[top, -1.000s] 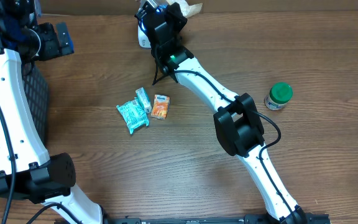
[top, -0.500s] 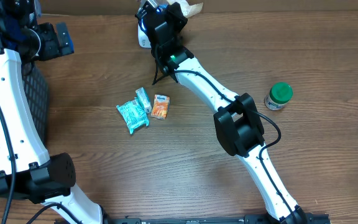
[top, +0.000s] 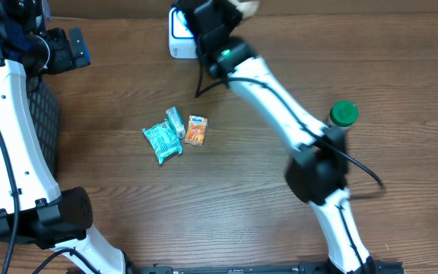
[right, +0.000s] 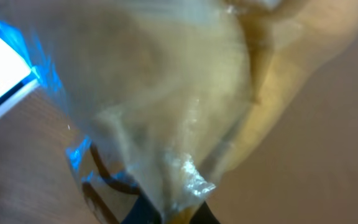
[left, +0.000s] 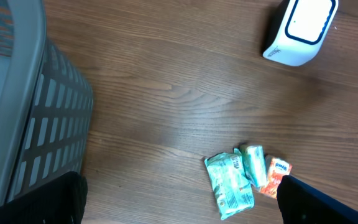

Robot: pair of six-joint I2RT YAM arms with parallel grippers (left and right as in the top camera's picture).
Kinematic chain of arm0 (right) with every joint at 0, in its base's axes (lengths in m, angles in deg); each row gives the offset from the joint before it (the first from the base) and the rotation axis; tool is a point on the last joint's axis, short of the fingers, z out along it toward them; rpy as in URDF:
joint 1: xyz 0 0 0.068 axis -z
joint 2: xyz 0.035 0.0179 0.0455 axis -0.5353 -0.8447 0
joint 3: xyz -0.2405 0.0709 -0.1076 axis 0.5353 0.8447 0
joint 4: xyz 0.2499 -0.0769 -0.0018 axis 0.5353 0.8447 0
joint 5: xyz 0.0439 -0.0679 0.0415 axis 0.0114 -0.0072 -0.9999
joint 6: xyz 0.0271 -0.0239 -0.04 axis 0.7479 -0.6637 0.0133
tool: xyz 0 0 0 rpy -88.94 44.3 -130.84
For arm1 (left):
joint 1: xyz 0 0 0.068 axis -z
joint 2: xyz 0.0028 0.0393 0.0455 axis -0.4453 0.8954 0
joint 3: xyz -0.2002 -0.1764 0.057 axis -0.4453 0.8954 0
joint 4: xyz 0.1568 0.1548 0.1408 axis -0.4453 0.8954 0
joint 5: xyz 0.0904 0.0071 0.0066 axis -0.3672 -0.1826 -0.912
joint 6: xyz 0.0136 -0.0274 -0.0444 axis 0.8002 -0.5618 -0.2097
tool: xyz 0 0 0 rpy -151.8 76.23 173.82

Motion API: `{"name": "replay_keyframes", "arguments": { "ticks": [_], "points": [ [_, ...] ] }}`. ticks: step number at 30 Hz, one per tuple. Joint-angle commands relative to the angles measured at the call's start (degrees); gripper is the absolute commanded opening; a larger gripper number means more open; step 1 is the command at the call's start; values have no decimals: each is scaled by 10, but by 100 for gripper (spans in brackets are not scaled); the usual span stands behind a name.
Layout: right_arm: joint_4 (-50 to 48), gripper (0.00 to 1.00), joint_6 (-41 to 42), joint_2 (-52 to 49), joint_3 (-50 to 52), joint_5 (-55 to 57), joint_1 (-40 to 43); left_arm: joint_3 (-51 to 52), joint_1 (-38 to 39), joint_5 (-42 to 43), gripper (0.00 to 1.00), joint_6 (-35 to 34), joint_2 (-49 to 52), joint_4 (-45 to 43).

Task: Scan the item barcode
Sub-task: 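Hold the mushroom bag in front of the white scanner, then carry the bag right and set it beside the jar, release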

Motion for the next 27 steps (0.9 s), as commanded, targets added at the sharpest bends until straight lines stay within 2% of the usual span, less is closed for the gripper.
{"name": "replay_keyframes", "arguments": {
  "ticks": [1,4,6,10,15,21,27],
  "points": [
    [81,4,174,118,-14,-84,21,-5,1,6,100,9,-7,-1],
    [211,4,314,179,-14,-195,51,-5,1,6,100,9,-7,-1],
    [277,4,374,207,-14,-280,79,-5,1,6,100,9,-7,-1],
    [387,4,449,233,-14,-413,144,-5,1,6,100,9,-7,-1],
    [522,4,479,221,-14,-483,227,-5,1,6,99,9,-7,-1],
    [557,4,478,208,46,-480,268,-5,1,6,100,9,-7,-1],
    [492,4,477,208,214,-435,282,-5,1,6,99,9,-7,-1]
  ]
}}
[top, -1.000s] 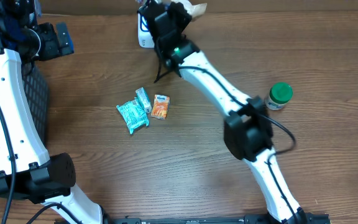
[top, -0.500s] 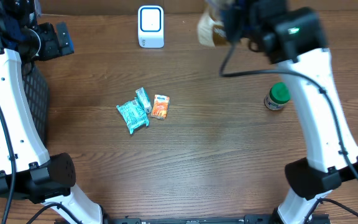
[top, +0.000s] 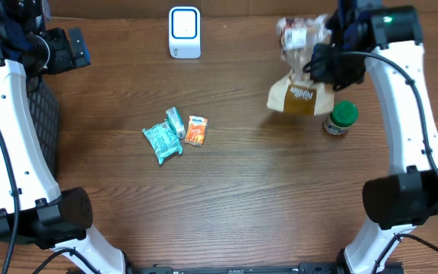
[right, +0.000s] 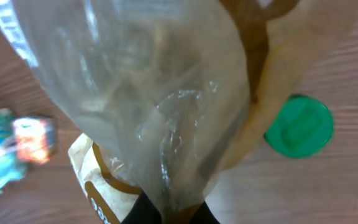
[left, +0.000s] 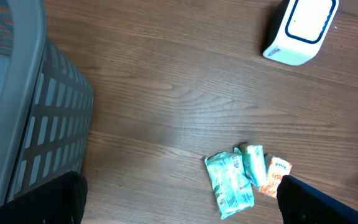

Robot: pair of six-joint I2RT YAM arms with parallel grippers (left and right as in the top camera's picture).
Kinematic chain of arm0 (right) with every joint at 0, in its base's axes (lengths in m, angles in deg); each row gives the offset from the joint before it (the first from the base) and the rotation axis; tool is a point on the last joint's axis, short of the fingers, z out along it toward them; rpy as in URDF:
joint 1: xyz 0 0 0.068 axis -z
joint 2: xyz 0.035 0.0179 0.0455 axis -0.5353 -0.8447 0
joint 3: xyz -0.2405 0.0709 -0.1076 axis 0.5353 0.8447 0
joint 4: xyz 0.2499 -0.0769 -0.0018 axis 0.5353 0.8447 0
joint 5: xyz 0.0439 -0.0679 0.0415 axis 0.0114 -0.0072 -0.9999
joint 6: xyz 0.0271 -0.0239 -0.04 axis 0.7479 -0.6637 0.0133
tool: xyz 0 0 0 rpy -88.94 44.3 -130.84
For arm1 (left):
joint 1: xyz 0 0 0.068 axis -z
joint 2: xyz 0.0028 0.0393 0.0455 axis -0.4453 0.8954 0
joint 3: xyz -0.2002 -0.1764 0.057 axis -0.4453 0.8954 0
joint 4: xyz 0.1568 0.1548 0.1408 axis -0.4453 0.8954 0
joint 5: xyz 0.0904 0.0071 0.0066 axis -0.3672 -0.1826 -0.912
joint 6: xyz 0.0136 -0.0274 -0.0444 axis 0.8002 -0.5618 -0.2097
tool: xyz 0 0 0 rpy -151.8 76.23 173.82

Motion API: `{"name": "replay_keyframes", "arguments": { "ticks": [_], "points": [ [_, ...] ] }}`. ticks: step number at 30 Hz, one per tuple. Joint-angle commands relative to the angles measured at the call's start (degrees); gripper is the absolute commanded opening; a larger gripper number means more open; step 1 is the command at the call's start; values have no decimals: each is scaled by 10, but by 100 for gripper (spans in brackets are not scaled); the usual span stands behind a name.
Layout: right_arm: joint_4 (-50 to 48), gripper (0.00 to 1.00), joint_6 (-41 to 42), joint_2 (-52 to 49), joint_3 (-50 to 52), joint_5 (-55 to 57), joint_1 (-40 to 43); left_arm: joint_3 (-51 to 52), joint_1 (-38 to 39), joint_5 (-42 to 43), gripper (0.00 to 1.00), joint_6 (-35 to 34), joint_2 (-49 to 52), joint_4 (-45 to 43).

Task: Scan the item barcode
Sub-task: 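Carry the bag right and set it beside the jar, release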

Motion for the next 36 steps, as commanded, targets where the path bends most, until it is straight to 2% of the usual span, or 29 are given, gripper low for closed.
{"name": "replay_keyframes", "arguments": {
  "ticks": [1,6,8,16,25,27,29,30,31,32,34,36],
  "points": [
    [-41,4,5,0,86,47,5,-5,1,7,100,9,-7,-1],
    [-139,4,-2,0,226,155,5,-5,1,7,100,9,-7,-1],
    [-160,4,-27,0,257,160,5,-5,1,7,100,9,-7,-1],
    [-187,4,-29,0,314,227,9,-5,1,7,100,9,-7,-1],
    [-186,5,-29,0,316,228,31,-5,1,7,100,9,-7,-1],
    [-186,16,-29,0,316,227,33,-5,1,7,100,9,-7,-1],
    [-186,41,-29,0,316,227,34,-5,1,7,99,9,-7,-1],
    [-186,47,-29,0,316,227,34,-5,1,6,100,9,-7,-1],
    [-186,60,-28,0,316,227,34,-5,1,7,100,9,-7,-1],
    [-186,67,-26,0,315,227,34,-5,1,7,100,9,-7,-1],
    [-181,75,-23,0,303,221,34,-5,1,7,100,9,-7,-1],
    [-167,75,-23,0,282,214,34,-5,1,7,99,9,-7,-1]
  ]
}}
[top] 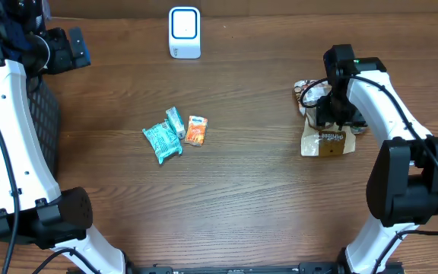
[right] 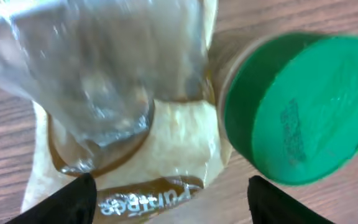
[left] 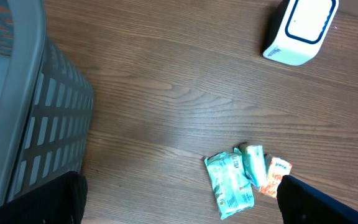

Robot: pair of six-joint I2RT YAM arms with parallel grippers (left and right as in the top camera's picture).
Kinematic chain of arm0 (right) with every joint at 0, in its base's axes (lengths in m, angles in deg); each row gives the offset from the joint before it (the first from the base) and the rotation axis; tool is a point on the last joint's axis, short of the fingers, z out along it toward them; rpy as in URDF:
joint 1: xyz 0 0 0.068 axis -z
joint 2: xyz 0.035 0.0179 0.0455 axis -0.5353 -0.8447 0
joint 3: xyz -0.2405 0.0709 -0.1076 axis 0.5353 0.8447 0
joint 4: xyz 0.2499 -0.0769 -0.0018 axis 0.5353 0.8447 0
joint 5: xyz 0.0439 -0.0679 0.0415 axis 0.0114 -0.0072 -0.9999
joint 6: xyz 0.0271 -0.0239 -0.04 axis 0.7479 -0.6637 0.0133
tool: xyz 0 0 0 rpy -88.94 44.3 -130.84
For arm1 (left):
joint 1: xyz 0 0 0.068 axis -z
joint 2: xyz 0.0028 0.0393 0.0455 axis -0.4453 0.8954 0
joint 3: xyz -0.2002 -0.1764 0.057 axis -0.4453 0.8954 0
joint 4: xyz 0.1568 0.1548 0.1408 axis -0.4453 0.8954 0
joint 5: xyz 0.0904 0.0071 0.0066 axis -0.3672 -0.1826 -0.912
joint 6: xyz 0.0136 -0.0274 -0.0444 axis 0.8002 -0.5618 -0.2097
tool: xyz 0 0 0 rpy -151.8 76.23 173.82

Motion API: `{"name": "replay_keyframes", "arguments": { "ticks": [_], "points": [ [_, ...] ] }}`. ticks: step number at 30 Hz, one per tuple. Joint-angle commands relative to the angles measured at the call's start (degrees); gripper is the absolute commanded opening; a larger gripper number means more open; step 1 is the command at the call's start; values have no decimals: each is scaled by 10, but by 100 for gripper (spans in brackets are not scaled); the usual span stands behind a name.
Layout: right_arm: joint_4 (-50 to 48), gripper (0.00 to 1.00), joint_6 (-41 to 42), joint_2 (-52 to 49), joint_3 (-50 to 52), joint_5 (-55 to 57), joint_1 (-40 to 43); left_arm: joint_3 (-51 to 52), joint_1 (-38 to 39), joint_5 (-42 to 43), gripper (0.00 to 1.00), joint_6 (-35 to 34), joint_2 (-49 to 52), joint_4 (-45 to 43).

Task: Scan the item barcode
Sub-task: 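Carry the bag right and set it beside the jar, release, then move the right gripper to the orange tissue pack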

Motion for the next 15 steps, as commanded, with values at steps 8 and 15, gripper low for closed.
{"name": "replay_keyframes", "arguments": {
  "ticks": [8,15],
  "points": [
    [74,70,4,8,-176,-227,-7,-5,1,7,100,9,-7,0],
    [-16,55,51,7,-149,-412,-87,-5,1,7,99,9,-7,-1]
  ]
}}
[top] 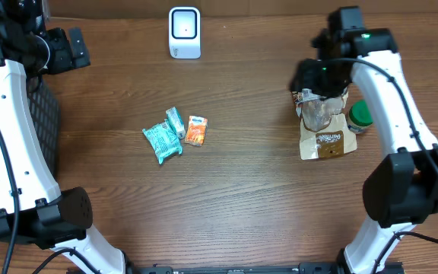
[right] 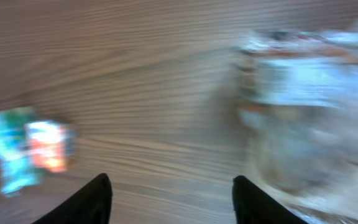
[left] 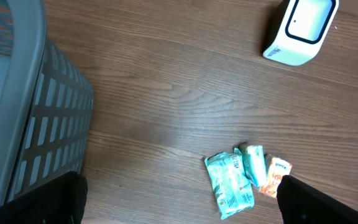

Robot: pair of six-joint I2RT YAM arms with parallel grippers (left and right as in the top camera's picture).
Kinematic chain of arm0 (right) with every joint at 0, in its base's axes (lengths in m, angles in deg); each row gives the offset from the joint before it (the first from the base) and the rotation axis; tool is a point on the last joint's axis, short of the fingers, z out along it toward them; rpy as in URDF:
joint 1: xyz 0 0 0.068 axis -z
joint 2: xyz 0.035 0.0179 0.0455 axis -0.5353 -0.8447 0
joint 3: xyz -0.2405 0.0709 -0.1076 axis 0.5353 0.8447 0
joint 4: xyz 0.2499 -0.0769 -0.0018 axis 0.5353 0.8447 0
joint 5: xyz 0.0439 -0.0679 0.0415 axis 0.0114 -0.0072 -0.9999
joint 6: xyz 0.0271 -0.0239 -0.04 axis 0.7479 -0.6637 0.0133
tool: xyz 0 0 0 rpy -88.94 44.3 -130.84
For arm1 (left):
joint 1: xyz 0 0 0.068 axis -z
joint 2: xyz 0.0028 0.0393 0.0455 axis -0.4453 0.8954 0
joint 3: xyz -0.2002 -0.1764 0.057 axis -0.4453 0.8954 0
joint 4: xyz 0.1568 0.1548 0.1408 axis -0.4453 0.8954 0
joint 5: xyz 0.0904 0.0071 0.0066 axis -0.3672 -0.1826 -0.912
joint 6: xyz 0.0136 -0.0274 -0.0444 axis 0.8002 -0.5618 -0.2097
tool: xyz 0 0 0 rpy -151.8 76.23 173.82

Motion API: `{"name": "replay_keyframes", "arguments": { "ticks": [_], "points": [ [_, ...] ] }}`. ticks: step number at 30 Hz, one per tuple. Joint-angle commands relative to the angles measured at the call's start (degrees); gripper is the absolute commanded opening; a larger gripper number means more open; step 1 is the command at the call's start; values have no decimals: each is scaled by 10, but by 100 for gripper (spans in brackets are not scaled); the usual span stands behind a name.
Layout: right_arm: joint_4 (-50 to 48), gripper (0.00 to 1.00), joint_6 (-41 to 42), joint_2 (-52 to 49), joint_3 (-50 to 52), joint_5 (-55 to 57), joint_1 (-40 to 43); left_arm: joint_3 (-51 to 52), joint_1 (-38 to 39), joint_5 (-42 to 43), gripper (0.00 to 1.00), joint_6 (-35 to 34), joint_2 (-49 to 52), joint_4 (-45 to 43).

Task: Scan the item barcode
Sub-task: 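Move the right gripper to the orange tissue pack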

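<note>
The item, a clear bread bag with a tan printed end [top: 322,129], lies on the table at the right, against a green-lidded jar [top: 360,115]. My right gripper [top: 319,76] hovers over the bag's far end, open and holding nothing. Its view is blurred, with the bag [right: 309,106] at the right. The white scanner with a blue-ringed window [top: 184,32] stands at the far edge, well left of the bag. My left gripper [left: 180,186] is open and empty at the far left, high over the table.
Two teal packets [top: 162,141] and an orange one [top: 196,131] lie together mid-table. A grey slatted basket [left: 23,106] stands at the left edge under my left arm. The scanner [left: 298,28] also shows in the left wrist view.
My right gripper, which was open and low over the bag beside the jar, now stands higher and a little farther back. The bag stays on the table. The left arm is unchanged.
My right gripper first held the bread bag up at the scanner. Then it held the bag over the right side near the jar. Then the bag lay on the table with the gripper open over it, and now the gripper is clear of it.
</note>
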Motion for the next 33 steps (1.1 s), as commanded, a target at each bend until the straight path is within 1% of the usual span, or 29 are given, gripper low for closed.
{"name": "replay_keyframes", "arguments": {
  "ticks": [1,2,5,7,10,13,16,21,27,32,33],
  "points": [
    [-47,52,63,7,36,-100,-66,-5,1,6,99,9,-7,0],
    [-66,51,83,7,49,-100,-82,-5,1,6,100,9,-7,0],
    [-129,42,141,5,92,-89,-130,-5,1,6,99,9,-7,0],
    [-173,33,179,5,121,-77,-161,-5,1,6,100,9,-7,0],
    [-238,16,249,1,159,-52,-202,-5,1,6,99,9,-7,0],
    [-310,4,307,-5,192,-29,-239,-5,1,6,99,9,-7,0],
    [-359,4,332,-19,204,-23,-266,-5,1,6,99,9,-7,0],
    [-399,4,349,-55,204,-13,-297,-5,1,6,100,9,-7,0],
    [-415,4,359,-86,204,-10,-316,-5,1,6,100,9,-7,0],
    [-406,4,347,-87,204,3,-317,-5,1,6,100,9,-7,0],
    [-401,4,332,-87,204,10,-316,-5,1,6,100,9,-7,0]
  ]
}}
